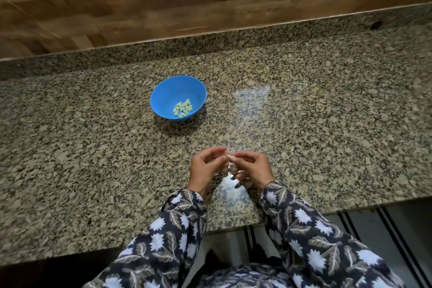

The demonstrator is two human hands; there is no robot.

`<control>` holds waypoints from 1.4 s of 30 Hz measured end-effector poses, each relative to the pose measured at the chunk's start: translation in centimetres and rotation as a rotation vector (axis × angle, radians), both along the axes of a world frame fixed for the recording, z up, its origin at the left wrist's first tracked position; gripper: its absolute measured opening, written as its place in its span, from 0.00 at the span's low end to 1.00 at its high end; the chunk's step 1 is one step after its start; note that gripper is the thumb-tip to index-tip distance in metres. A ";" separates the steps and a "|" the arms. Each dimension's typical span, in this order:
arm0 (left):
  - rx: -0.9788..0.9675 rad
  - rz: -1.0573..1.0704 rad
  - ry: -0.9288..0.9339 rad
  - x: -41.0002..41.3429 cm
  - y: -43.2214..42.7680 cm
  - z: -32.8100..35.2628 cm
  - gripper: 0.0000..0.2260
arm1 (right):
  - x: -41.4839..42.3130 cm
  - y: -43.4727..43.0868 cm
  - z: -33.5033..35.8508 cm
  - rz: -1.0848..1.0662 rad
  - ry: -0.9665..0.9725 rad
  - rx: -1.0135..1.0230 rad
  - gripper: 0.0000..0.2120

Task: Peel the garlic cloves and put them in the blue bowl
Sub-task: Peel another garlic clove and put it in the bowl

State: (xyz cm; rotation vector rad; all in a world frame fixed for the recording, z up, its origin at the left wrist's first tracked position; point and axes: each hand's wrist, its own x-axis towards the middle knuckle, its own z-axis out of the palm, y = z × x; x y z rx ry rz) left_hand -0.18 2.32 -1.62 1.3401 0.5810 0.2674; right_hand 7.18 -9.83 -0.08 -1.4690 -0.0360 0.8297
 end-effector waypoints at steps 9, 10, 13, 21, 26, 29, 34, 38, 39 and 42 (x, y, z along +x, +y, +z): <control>0.076 0.050 0.035 0.2 -0.4 0.1 0.07 | -0.1 -0.2 -1.4 0.024 -0.355 -0.150 0.06; 0.128 0.038 0.033 0.2 -0.4 0.0 0.07 | 0.0 -0.1 -1.5 0.046 -0.438 -0.194 0.06; 0.253 0.005 0.035 0.1 -0.5 -0.2 0.08 | 0.0 0.0 -1.7 0.119 -0.699 -0.318 0.09; 0.181 0.089 0.017 0.3 -0.9 -0.4 0.06 | -0.1 0.3 -2.0 0.086 -0.813 -0.342 0.10; -0.117 0.180 -0.024 0.4 -1.2 0.3 0.06 | 0.2 0.6 -2.3 -0.020 -0.425 -0.188 0.08; -0.233 0.218 -0.029 0.3 -1.3 0.3 0.06 | -0.1 0.7 -1.8 -0.057 -0.119 -0.007 0.07; -0.143 0.191 -0.020 0.2 -1.2 0.3 0.07 | -0.5 0.4 -2.1 0.010 -0.167 0.010 0.06; -0.068 0.127 -0.015 0.1 -1.3 0.0 0.07 | -0.1 0.3 -2.8 0.034 -0.405 -0.175 0.09; -0.042 0.113 -0.012 0.1 -1.2 0.0 0.07 | 0.0 0.2 -2.8 0.063 -0.489 -0.218 0.09; 0.061 0.082 0.032 0.2 -0.6 -0.3 0.08 | 0.0 0.1 -2.6 0.129 -0.586 -0.253 0.09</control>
